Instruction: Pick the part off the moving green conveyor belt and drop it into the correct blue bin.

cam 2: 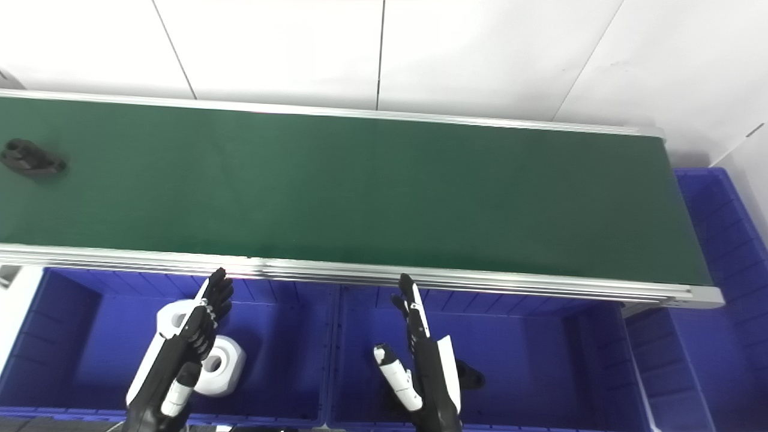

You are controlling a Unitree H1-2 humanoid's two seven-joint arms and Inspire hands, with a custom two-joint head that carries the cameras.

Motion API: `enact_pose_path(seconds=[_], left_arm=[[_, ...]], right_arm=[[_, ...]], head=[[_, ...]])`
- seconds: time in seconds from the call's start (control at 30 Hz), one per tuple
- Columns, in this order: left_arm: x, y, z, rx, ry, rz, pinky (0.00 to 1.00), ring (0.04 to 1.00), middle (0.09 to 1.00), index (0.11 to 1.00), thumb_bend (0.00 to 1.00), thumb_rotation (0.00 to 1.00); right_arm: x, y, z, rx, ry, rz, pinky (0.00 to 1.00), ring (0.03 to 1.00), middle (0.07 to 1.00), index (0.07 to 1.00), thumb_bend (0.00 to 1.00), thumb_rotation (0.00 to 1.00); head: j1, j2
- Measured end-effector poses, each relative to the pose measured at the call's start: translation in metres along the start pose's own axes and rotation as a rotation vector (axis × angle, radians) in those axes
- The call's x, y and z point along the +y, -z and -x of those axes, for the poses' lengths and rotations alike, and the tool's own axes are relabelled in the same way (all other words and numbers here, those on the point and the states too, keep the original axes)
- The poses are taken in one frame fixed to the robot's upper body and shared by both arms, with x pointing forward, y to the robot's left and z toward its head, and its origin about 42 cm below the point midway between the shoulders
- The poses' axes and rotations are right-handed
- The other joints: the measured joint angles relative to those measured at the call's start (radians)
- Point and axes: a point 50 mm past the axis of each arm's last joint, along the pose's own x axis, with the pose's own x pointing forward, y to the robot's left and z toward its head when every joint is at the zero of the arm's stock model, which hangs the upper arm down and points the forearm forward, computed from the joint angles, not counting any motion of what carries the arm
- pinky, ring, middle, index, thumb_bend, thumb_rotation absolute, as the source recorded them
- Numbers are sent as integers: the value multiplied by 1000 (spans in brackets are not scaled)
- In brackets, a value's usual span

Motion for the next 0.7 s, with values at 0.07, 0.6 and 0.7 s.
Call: enact_pose_path(seconds=[0.07, 0.6, 0.7], left_arm=[[0, 0, -1, -2, 2, -5, 1000, 1000, 1000, 1000, 1000, 947], [1, 0, -2, -9, 2, -16, 998, 1000, 1000, 1000, 1000, 954], [1, 0, -2, -8, 2, -17, 1000, 1000, 1000, 1000, 1000, 950]], right_arm=[[0, 0, 0, 0, 0, 0, 988, 940, 985, 1000, 805, 936], [0, 0, 0, 1, 0, -3, 986, 935, 981, 1000, 804, 916], [0, 0, 0, 1, 0, -3, 981, 935, 980, 1000, 801, 912]], head=[[-2, 0], [-2, 2], [-2, 2]])
